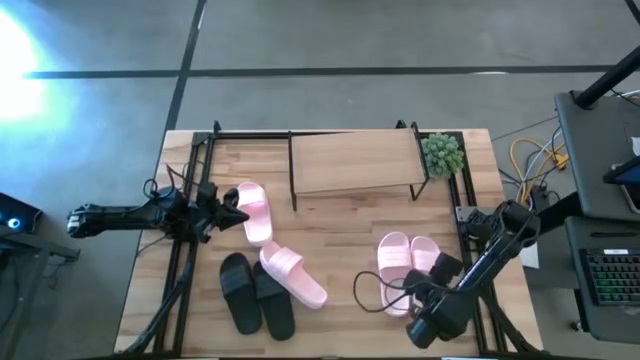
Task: Pick and place slides into the shelf
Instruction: Put the pink slipper under the shelf
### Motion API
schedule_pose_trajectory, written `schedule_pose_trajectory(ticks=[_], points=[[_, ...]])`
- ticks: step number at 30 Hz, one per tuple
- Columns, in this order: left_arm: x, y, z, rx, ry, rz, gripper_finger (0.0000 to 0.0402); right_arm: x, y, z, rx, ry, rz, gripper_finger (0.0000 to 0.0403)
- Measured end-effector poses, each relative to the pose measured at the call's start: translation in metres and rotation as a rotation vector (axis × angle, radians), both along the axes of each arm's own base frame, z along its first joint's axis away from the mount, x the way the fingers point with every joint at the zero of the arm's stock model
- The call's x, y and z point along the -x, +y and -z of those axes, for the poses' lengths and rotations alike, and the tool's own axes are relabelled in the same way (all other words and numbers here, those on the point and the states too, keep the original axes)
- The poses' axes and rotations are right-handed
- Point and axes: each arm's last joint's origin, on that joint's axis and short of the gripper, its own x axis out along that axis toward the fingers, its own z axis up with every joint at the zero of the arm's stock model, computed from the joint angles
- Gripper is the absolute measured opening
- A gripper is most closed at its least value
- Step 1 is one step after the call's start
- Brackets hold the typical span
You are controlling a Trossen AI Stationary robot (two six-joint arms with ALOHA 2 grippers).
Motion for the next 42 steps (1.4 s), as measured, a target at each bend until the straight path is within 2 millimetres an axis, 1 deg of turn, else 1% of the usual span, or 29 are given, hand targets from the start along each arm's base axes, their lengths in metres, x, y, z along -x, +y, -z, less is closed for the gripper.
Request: schedule_pose_trajectory(ticks=[6,11,17,23,27,30,32,35,38,39,42], points=[[-0.004,0.002,0.004,0.012,0.046,-0.043,0.0002,0.011,-0.013,0.023,0.076,0.079,-0.025,0.0183],[-0.006,0.003,0.007,0.019,0.077,-0.082,0.0002,0.016,-0.022,0.034,0.127,0.121,-0.098,0.0189],[-0.008,0.004,0.010,0.026,0.105,-0.137,0.0002,0.017,-0.025,0.050,0.089,0.122,-0.174,0.0189],[-0.009,0.005,0.009,0.030,0.104,-0.167,0.0002,0.012,-0.031,0.054,0.106,0.103,-0.172,0.0175],[-0.009,0.006,0.009,0.033,0.098,-0.188,0.0002,0.007,-0.038,0.055,0.156,0.074,-0.196,0.0156],[-0.009,0.006,0.009,0.035,0.101,-0.201,0.0002,0.004,-0.046,0.059,0.182,0.077,-0.181,0.0135],[-0.009,0.007,0.009,0.035,0.103,-0.211,0.0002,0.002,-0.052,0.061,0.192,0.088,-0.164,0.0115],[-0.009,0.007,0.009,0.037,0.102,-0.228,0.0002,0.001,-0.058,0.063,0.201,0.100,-0.146,0.0074],[-0.009,0.007,0.009,0.038,0.100,-0.233,0.0002,0.000,-0.060,0.063,0.203,0.103,-0.139,0.0025],[-0.009,0.007,0.009,0.038,0.101,-0.233,0.0002,0.000,-0.059,0.063,0.204,0.104,-0.140,0.0018],[-0.009,0.007,0.009,0.040,0.100,-0.233,0.0002,-0.004,-0.055,0.055,0.192,0.092,-0.138,0.0014]])
